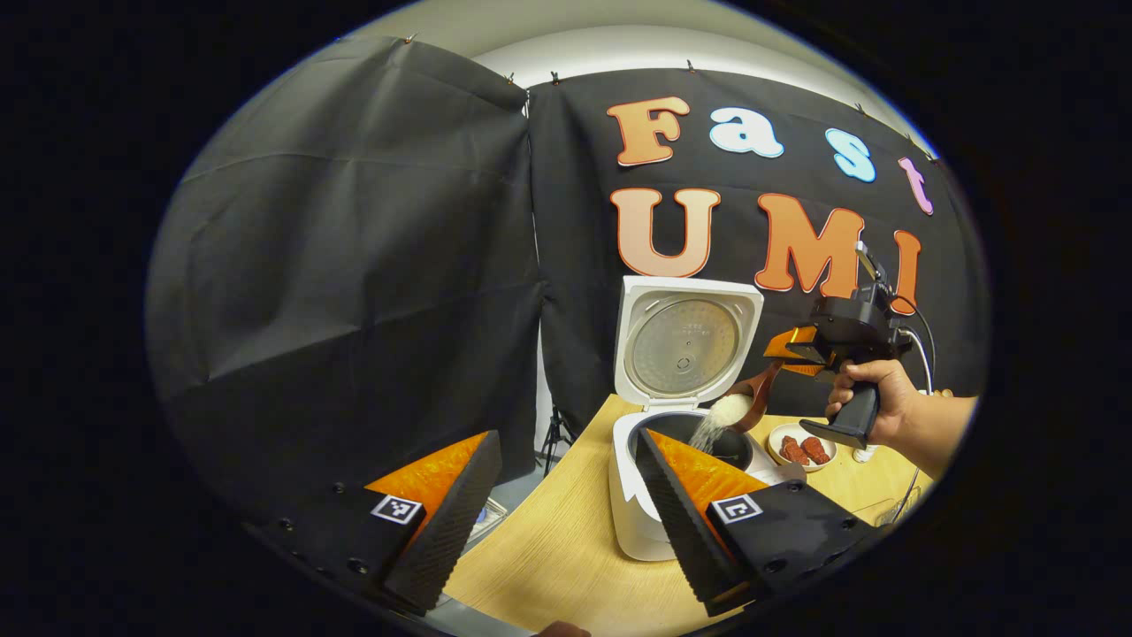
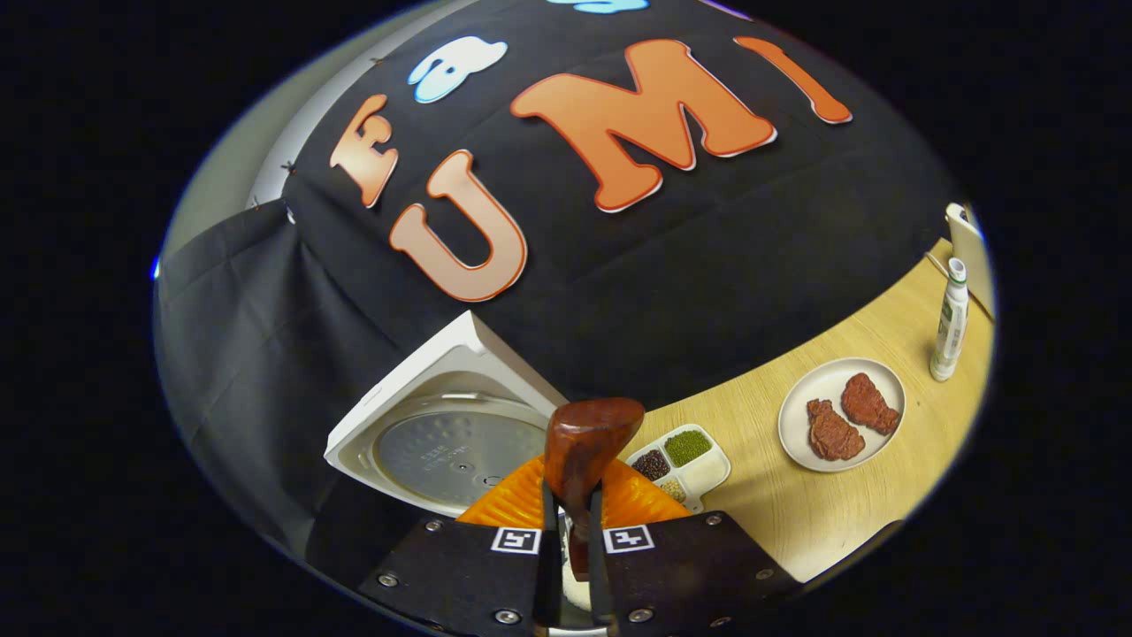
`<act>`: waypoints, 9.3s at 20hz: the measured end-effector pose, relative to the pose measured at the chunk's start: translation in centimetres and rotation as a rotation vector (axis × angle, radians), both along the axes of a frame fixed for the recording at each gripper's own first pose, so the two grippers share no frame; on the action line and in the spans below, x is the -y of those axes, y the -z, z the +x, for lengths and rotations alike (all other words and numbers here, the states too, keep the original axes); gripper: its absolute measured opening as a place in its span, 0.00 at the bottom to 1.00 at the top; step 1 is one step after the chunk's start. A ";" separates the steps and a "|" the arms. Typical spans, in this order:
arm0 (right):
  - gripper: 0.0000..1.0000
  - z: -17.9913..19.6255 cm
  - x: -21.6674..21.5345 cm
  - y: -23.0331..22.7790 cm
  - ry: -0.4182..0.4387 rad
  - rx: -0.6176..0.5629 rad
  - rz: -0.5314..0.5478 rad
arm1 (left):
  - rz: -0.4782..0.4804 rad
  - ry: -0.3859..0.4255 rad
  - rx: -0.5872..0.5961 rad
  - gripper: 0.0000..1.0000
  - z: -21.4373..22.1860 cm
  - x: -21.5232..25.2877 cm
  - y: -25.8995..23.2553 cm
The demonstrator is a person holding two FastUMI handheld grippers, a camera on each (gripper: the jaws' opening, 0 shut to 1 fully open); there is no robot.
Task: Close the left gripper, press the button to open the rice cooker; take a wooden spoon from the chopstick holder with the right hand, scoop a spoonful of rice and pour it into the rice cooker, then put the wooden spoon back into the chopstick holder.
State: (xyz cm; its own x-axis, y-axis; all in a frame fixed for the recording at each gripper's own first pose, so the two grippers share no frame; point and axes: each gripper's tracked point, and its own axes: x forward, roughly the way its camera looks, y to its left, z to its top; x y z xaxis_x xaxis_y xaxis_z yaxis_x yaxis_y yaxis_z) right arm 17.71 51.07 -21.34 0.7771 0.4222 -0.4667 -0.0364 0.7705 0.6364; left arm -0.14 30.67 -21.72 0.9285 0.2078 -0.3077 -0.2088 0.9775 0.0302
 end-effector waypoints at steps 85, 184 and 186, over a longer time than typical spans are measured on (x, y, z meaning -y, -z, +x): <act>0.14 -26.6 48.0 13.6 0.378 -0.158 -0.275 | 0.012 0.198 -0.018 1.00 1.3 25.7 -2.1; 0.93 -17.7 36.5 -19.3 0.167 0.569 -0.517 | 0.027 0.259 0.237 0.99 4.4 24.1 -15.7; 0.93 -18.0 36.3 -19.6 0.171 0.581 -0.499 | 0.035 0.277 0.257 0.99 3.3 24.9 -15.6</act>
